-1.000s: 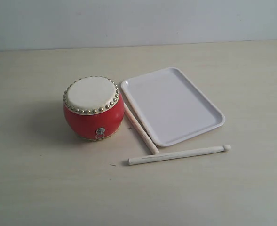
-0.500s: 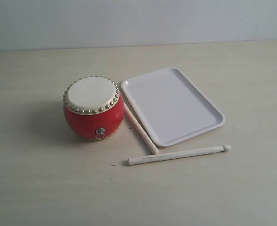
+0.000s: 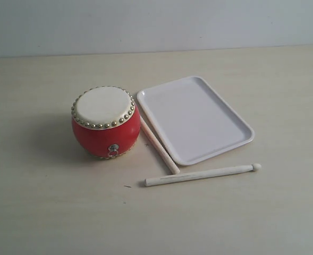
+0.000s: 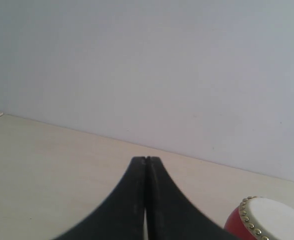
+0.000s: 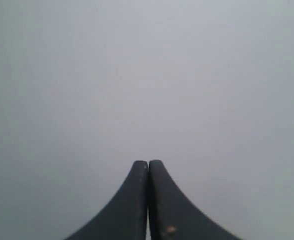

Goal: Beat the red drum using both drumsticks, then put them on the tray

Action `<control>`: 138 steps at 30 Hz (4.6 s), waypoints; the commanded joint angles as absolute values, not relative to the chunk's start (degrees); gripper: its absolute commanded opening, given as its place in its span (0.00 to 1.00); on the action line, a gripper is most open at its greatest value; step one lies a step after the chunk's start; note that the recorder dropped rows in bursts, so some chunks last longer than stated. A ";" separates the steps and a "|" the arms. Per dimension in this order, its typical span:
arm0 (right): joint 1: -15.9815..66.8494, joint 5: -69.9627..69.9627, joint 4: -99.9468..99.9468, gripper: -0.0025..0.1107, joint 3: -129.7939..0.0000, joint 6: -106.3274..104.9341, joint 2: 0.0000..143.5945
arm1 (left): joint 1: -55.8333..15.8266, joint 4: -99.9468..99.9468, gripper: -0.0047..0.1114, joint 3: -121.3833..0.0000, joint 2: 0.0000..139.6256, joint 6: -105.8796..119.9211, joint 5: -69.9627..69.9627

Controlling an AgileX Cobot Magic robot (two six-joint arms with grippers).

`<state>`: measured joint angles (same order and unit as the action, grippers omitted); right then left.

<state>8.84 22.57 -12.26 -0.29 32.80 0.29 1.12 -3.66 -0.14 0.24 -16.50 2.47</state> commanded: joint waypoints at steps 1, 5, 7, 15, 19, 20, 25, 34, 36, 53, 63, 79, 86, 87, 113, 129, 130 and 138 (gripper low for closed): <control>8.97 28.87 -14.96 0.02 -0.09 34.59 0.52 | 1.34 -3.82 0.04 0.00 0.00 -16.67 1.69; 8.97 28.40 -23.95 0.02 -3.47 30.29 5.24 | 1.34 -3.82 0.04 0.00 0.00 -16.67 1.69; 8.97 26.14 -24.01 0.02 -4.81 24.76 8.48 | 1.34 -3.82 0.04 0.00 0.00 -16.67 1.69; 8.97 0.00 -3.97 0.02 -14.84 23.51 24.13 | 1.34 -3.82 0.04 0.00 0.00 -16.67 1.69; 8.97 -15.91 0.64 0.02 -25.47 16.62 35.90 | 1.34 -3.82 0.04 0.00 0.00 -16.67 1.69; 8.97 -18.63 0.00 0.02 -27.83 13.68 38.39 | 1.34 -3.82 0.04 0.00 0.00 -16.67 1.69; 8.97 -33.67 -13.03 0.02 -43.22 -5.99 54.16 | 1.34 -3.82 0.04 0.00 0.00 -16.67 1.69; 18.14 -50.03 -25.89 0.02 -61.37 -22.16 79.82 | 1.34 -3.82 0.04 0.00 0.00 -16.67 1.69; 21.73 -51.44 -22.81 0.02 -64.83 -21.12 84.39 | 1.34 -3.82 0.04 0.00 0.00 -16.67 1.69; 32.69 -60.62 -12.79 0.27 -82.20 -22.81 109.78 | 1.34 -3.82 0.04 0.00 0.00 -16.67 1.69; 34.92 -64.02 -13.90 0.27 -82.20 -16.18 113.59 | 1.34 -3.82 0.04 0.00 0.00 -16.67 1.69; 38.69 -51.62 -10.28 0.41 -82.20 -14.43 115.97 | 1.34 -3.82 0.04 0.00 0.00 -16.82 1.69; 38.69 -50.99 -10.41 0.41 -82.20 -14.91 118.25 | 1.34 -3.82 0.04 0.00 0.00 -16.71 1.69; 38.69 -50.99 -10.41 0.41 -82.20 -14.91 118.58 | 1.34 -3.82 0.04 0.00 0.00 -16.71 1.69; 38.69 -47.68 -9.91 0.41 -82.20 -13.04 120.87 | 1.34 -3.82 0.04 0.00 0.00 -16.71 1.69; 38.69 -47.30 -6.75 0.41 -82.20 -8.76 122.04 | 1.34 -3.82 0.04 0.00 0.00 -16.71 1.69; 38.69 -47.30 -7.12 0.41 -82.20 -8.76 122.02 | 1.34 -3.82 0.04 0.00 0.00 -16.71 1.69; 38.69 -48.45 -10.00 0.41 -82.20 -8.48 122.02 | 1.34 -3.82 0.04 0.00 0.00 -16.71 1.69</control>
